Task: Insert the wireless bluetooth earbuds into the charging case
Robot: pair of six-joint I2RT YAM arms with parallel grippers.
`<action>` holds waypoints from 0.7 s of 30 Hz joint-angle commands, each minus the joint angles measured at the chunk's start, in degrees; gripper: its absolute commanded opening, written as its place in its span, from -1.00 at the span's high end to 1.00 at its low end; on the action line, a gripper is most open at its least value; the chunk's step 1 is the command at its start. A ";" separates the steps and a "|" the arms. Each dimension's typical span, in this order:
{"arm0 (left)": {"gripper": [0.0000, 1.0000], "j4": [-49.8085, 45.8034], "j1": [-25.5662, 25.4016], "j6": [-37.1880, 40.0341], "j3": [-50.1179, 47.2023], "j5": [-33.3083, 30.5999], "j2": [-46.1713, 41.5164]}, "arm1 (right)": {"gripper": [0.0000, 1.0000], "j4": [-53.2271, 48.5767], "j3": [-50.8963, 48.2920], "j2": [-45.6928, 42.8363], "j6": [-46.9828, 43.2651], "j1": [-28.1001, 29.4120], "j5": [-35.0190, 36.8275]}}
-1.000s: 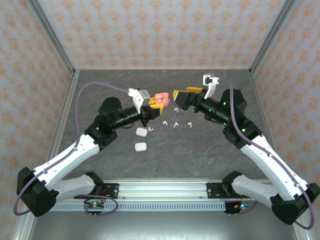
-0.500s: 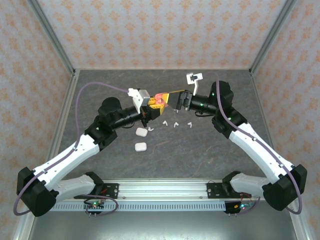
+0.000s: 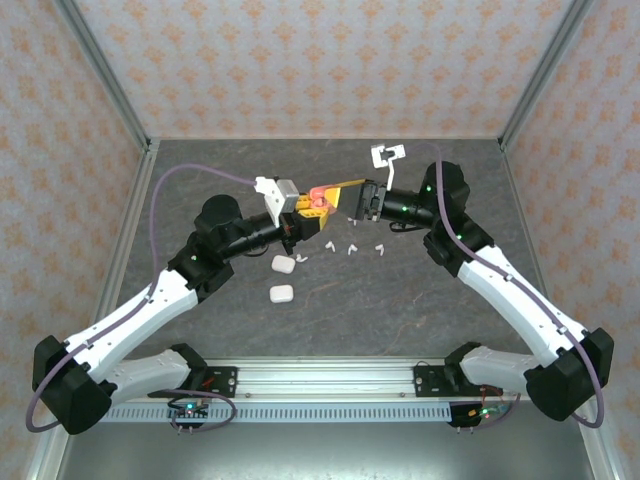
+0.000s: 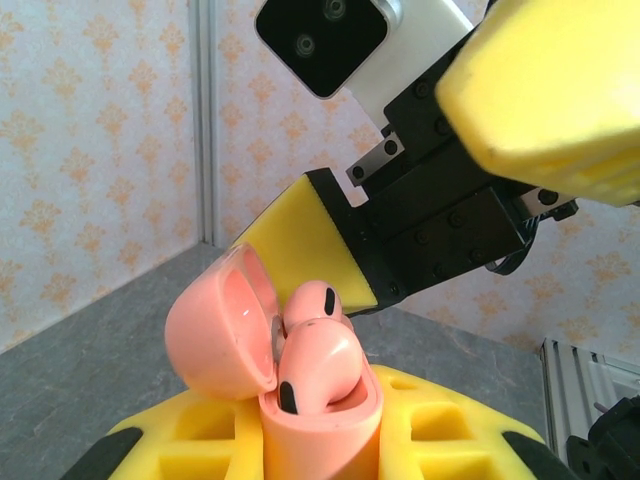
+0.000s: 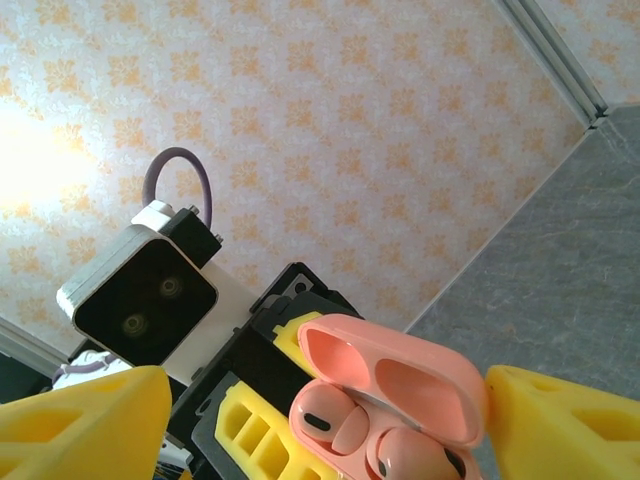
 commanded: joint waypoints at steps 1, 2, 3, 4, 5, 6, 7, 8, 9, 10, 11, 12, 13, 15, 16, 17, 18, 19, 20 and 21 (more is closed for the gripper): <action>1.00 1.02 -0.38 0.12 0.80 0.51 -0.78 | -0.57 2.16 2.99 -1.23 -1.97 0.79 -2.46; 1.00 1.00 -0.41 0.14 0.84 0.45 -0.79 | -0.56 2.02 3.24 -1.41 -2.35 0.76 -2.29; 1.00 0.84 -0.39 0.17 0.88 0.49 -0.81 | -0.56 2.04 3.35 -1.59 -2.61 0.82 -2.15; 1.00 0.74 -0.43 0.24 0.90 0.40 -0.87 | -0.55 2.21 3.50 -1.83 -2.85 0.75 -2.15; 1.00 0.57 -0.43 0.25 0.89 0.37 -0.96 | -0.55 2.35 3.67 -2.09 -3.10 0.75 -2.03; 1.00 0.47 -0.41 0.31 0.88 0.27 -0.96 | -0.54 2.22 3.69 -2.45 -3.52 0.75 -2.08; 1.00 0.32 -0.44 0.45 0.86 0.25 -1.04 | -0.54 2.37 3.79 -2.86 -4.01 0.75 -1.97; 1.00 0.21 -0.42 0.51 0.84 0.13 -1.05 | -0.54 2.26 3.70 -3.21 -4.31 0.75 -1.81; 1.00 0.05 -0.41 0.55 0.87 0.14 -1.09 | -0.54 2.22 3.70 -3.64 -4.67 0.75 -1.76; 1.00 -0.01 -0.38 0.60 0.77 0.09 -1.12 | -0.54 2.22 3.60 -3.96 -5.00 0.77 -1.69; 1.00 -0.06 -0.42 0.64 0.75 0.01 -1.13 | -0.54 2.02 3.53 -4.24 -5.16 0.75 -1.66; 1.00 -0.08 -0.37 0.64 0.76 -0.09 -1.13 | -0.53 1.49 3.52 -4.50 -5.52 0.75 -1.46; 1.00 -0.03 -0.39 0.65 0.75 -0.30 -1.15 | -0.53 0.64 3.52 -4.70 -6.02 0.75 -1.13; 1.00 -0.06 -0.48 0.64 0.71 -0.52 -1.22 | -0.52 -1.65 3.70 -5.00 -7.14 0.75 -0.31; 1.00 -0.02 -0.43 0.74 0.69 -0.65 -1.22 | -0.52 -2.81 3.76 -5.11 -7.80 0.77 0.32; 1.00 -0.06 -0.42 0.73 0.72 -0.74 -1.22 | -0.52 -3.93 3.84 -5.22 -8.43 0.77 0.79; 1.00 -0.19 -0.40 0.73 0.74 -0.83 -1.22 | -0.53 -5.07 4.03 -5.44 -9.23 0.75 1.51; 1.00 -0.22 -0.39 0.85 0.77 -1.01 -1.22 | -0.53 -6.36 4.16 -5.57 -10.04 0.76 2.17; 1.00 -0.31 -0.44 0.84 0.73 -1.13 -1.22 | -0.53 -7.49 4.40 -5.78 -10.73 0.66 2.85; 1.00 -0.38 -0.43 0.89 0.76 -1.23 -1.14 | -0.53 -8.74 4.73 -5.90 -11.72 0.71 3.72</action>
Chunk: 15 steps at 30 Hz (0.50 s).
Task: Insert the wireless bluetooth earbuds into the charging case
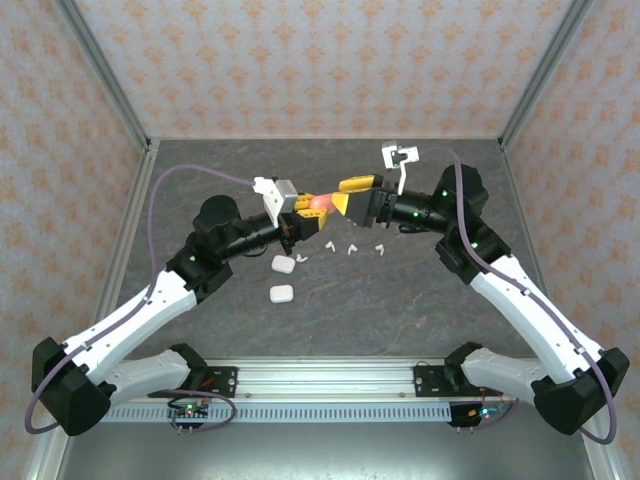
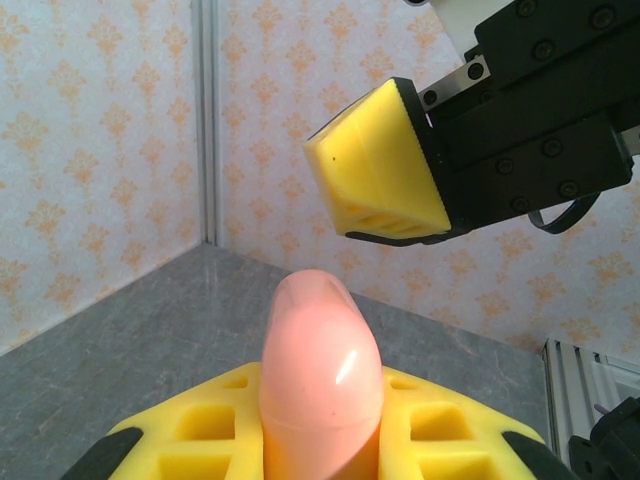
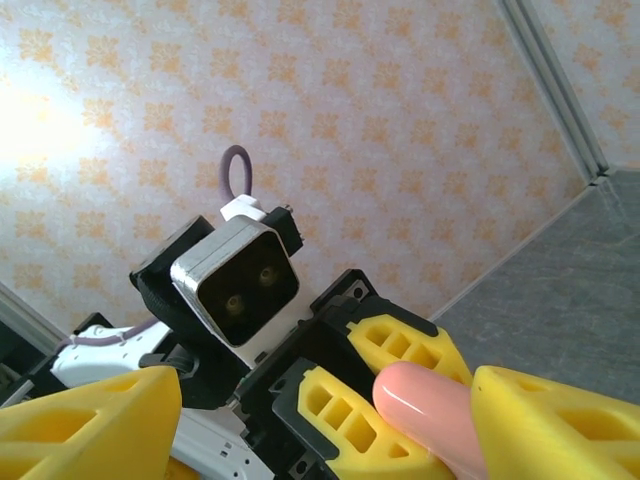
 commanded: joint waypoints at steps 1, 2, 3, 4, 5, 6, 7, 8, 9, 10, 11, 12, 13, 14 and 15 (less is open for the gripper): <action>1.00 -0.08 -0.44 0.72 0.80 -1.17 -0.68 | -0.53 -4.96 2.55 -1.30 -4.78 0.12 3.30; 1.00 -0.43 -0.42 0.81 0.94 -1.58 -0.59 | -0.53 -6.07 2.87 -1.38 -5.58 0.11 4.17; 1.00 -1.10 -0.44 0.97 1.14 -2.39 -0.42 | -0.53 -7.74 3.23 -1.56 -6.63 0.13 5.47; 1.00 -1.94 -0.38 1.28 1.30 -3.32 -0.24 | -0.54 -9.54 3.62 -1.74 -7.73 0.13 7.42; 1.00 -2.53 -0.44 1.42 1.35 -4.25 0.04 | -0.55 -11.15 3.88 -1.90 -8.61 0.11 9.11; 1.00 -3.14 -0.40 1.56 1.36 -5.62 0.41 | -0.57 -13.20 4.14 -2.08 -9.53 0.02 11.92; 1.00 -3.67 -0.43 1.71 1.41 -7.11 0.79 | -0.60 -15.29 4.48 -2.27 -10.39 -0.18 14.68; 1.00 -4.11 -0.42 1.72 1.40 -8.30 1.22 | -0.61 -17.00 4.70 -2.19 -10.79 -0.52 16.65; 1.00 -4.81 -0.35 1.94 1.58 -9.44 1.72 | -0.63 -18.41 4.73 -2.28 -10.72 -1.19 18.72; 1.00 -5.73 -0.14 2.06 1.89 -10.22 2.14 | -0.64 -19.42 4.64 -2.36 -10.24 -1.97 20.20; 1.00 -6.60 0.29 2.33 2.22 -10.84 2.55 | -0.65 -20.17 4.29 -2.37 -9.41 -2.98 21.75; 1.00 -7.48 0.94 2.10 2.59 -10.92 3.18 | -0.68 -20.77 3.77 -2.45 -8.30 -4.19 22.93; 1.00 -7.98 1.94 1.54 3.04 -10.84 3.85 | -0.69 -21.01 3.08 -2.54 -7.04 -5.29 23.66; 1.00 -8.36 3.29 0.59 3.38 -10.28 4.64 | -0.73 -21.16 2.08 -2.62 -5.61 -6.59 24.28; 1.00 -8.50 4.95 -0.55 3.73 -9.15 5.61 | -0.76 -21.13 1.01 -2.63 -4.14 -7.89 24.83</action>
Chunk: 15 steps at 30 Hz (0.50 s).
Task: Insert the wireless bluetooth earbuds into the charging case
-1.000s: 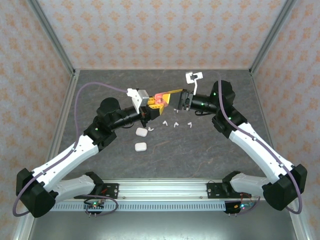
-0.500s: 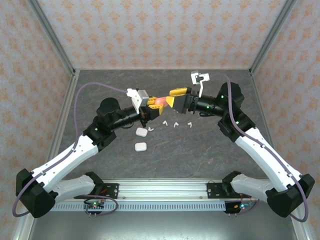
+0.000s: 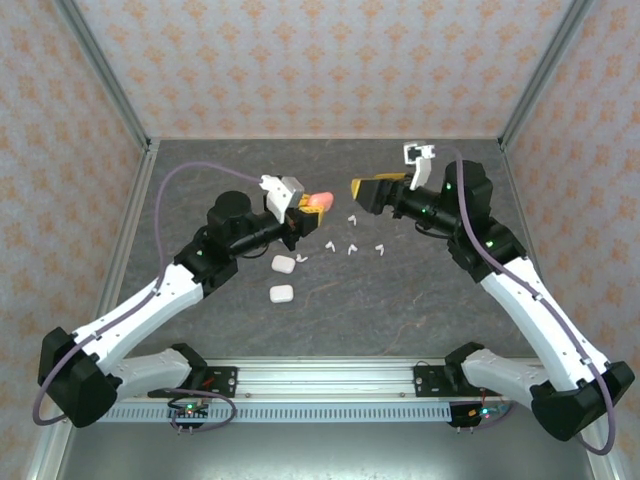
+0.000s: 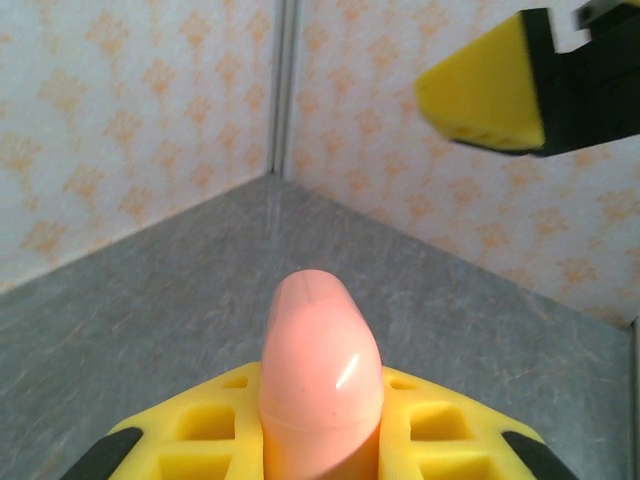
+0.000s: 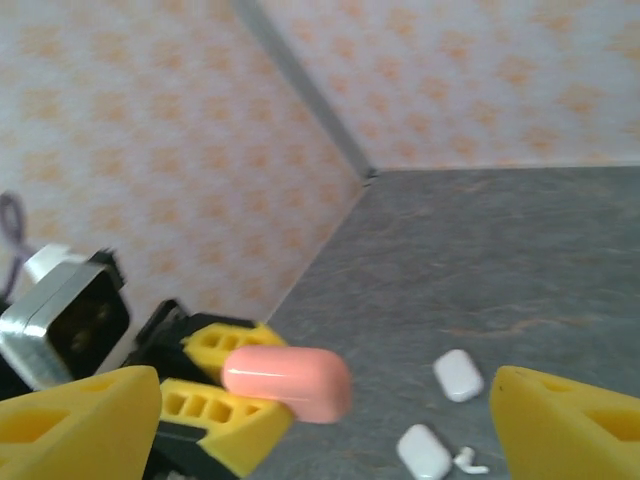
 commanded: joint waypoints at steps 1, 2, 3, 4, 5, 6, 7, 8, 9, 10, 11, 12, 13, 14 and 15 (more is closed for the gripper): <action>1.00 -1.98 4.41 -2.51 3.12 -0.66 2.36 | -0.78 -2.74 -2.43 -1.15 4.08 -3.42 5.65; 1.00 -2.16 6.05 -3.55 3.54 -0.35 3.66 | -0.82 -2.20 -3.61 -1.14 5.89 -4.69 5.61; 1.00 -2.53 7.61 -4.34 4.00 -0.13 5.17 | -0.86 -1.32 -5.29 -1.22 7.79 -5.87 5.37; 1.00 -2.86 9.02 -4.92 4.54 0.01 6.58 | -0.89 -0.47 -6.67 -1.34 9.36 -6.74 5.34; 1.00 -3.06 10.38 -5.46 5.16 0.32 8.36 | -0.93 0.73 -8.22 -1.36 11.16 -7.66 5.18; 1.00 -3.41 11.67 -5.85 6.04 0.72 10.47 | -0.96 1.82 -9.99 -1.48 12.91 -8.38 5.17; 1.00 -3.87 12.67 -6.12 7.24 1.23 12.39 | -1.00 2.50 -11.27 -1.49 14.12 -8.82 5.23; 1.00 -5.07 13.64 -6.30 8.64 2.06 15.10 | -0.99 2.89 -12.48 -1.50 14.87 -9.10 5.32; 1.00 -6.61 14.35 -6.39 10.74 2.21 17.93 | -0.98 2.81 -13.39 -1.37 15.22 -9.17 5.59; 1.00 -7.96 14.72 -6.36 12.70 2.12 20.35 | -0.98 2.53 -14.02 -1.19 15.36 -9.26 5.70; 1.00 -9.22 15.07 -6.35 14.92 2.05 23.02 | -0.98 2.19 -14.51 -1.02 15.44 -9.27 5.79; 1.00 -10.38 15.35 -6.40 17.09 1.98 25.86 | -0.98 1.85 -15.02 -0.76 15.43 -9.37 5.78; 1.00 -11.10 15.58 -6.71 18.90 2.02 28.07 | -0.98 1.52 -15.24 -0.63 15.46 -9.35 5.78; 1.00 -12.03 15.93 -7.01 20.97 2.29 30.68 | -0.98 1.10 -15.58 -0.45 15.35 -9.34 5.79; 1.00 -13.28 16.05 -6.93 23.26 2.22 33.14 | -0.98 0.73 -15.72 -0.36 15.31 -9.36 5.78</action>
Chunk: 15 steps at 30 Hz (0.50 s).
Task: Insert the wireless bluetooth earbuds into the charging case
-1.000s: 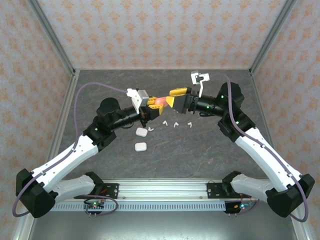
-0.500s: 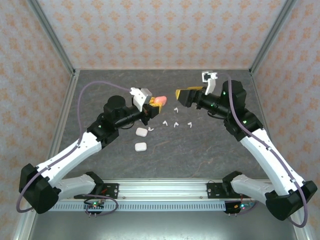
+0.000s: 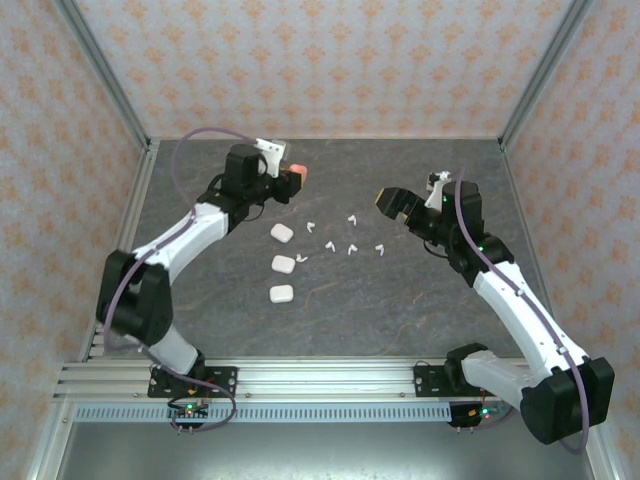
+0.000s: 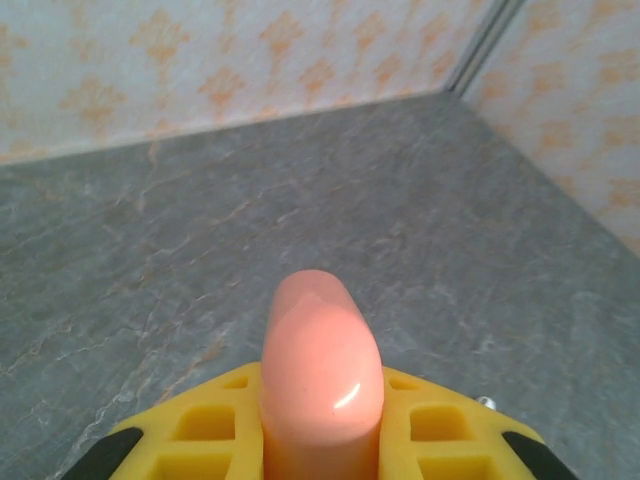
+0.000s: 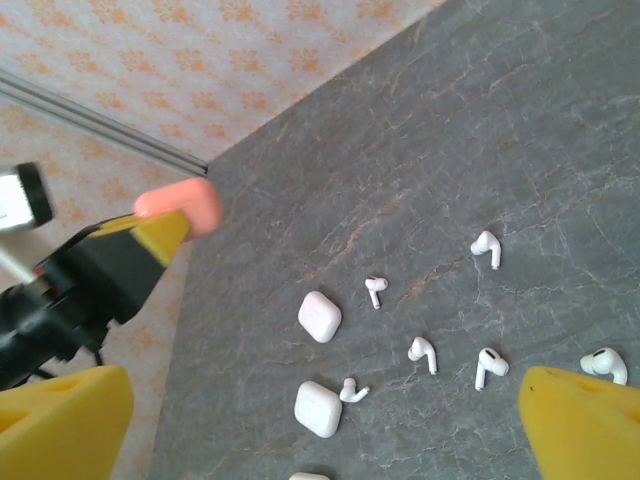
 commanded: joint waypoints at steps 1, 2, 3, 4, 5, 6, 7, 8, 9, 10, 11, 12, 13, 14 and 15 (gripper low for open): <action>1.00 -5.83 0.56 -1.11 6.94 1.21 5.99 | -0.98 0.60 -0.48 -0.11 1.50 -0.30 0.91; 1.00 -7.05 0.71 -1.05 9.29 0.93 8.51 | -0.98 0.27 -0.43 -0.02 1.38 -0.23 0.95; 1.00 -8.41 0.88 -1.30 11.68 0.86 11.01 | -0.98 -0.10 -0.36 -0.02 1.14 -0.26 0.91; 1.00 -9.50 1.11 -1.75 13.67 0.91 12.99 | -0.98 -0.49 -0.21 0.02 0.99 -0.25 1.03; 1.00 -10.48 1.36 -2.42 15.83 1.18 15.97 | -0.98 -0.89 -0.14 0.06 0.65 -0.26 1.21; 1.00 -11.32 1.56 -3.31 17.86 1.74 18.13 | -0.98 -1.39 0.00 -0.06 0.39 -0.25 1.38; 1.00 -12.06 1.75 -4.00 19.61 2.48 20.48 | -0.98 -1.83 0.07 -0.15 0.24 -0.23 1.68; 1.00 -12.96 1.93 -5.00 21.56 3.18 22.33 | -0.98 -2.20 -0.10 -0.35 0.03 -0.26 2.03; 1.00 -13.70 2.03 -6.10 23.34 4.28 24.24 | -0.98 -2.48 -0.26 -0.54 -0.09 -0.23 2.40; 1.00 -14.24 2.19 -6.85 24.85 5.56 25.88 | -0.98 -2.60 -0.54 -0.76 -0.18 -0.23 2.68; 1.00 -15.17 2.29 -7.70 26.50 6.96 27.76 | -0.98 -2.70 -0.83 -0.97 -0.24 -0.28 2.88; 1.00 -16.27 2.44 -8.39 28.07 7.85 29.38 | -0.98 -2.74 -1.15 -1.06 -0.16 -0.24 2.92; 1.00 -17.21 2.44 -8.84 29.36 7.95 30.70 | -0.98 -2.87 -1.34 -1.09 -0.30 -0.23 2.90; 1.00 -18.13 2.46 -9.09 30.38 7.94 31.86 | -0.98 -2.93 -1.54 -1.08 -0.32 -0.23 2.85; 1.00 -18.55 2.54 -9.50 31.09 7.86 32.89 | -0.98 -3.04 -1.69 -1.15 -0.44 -0.23 2.88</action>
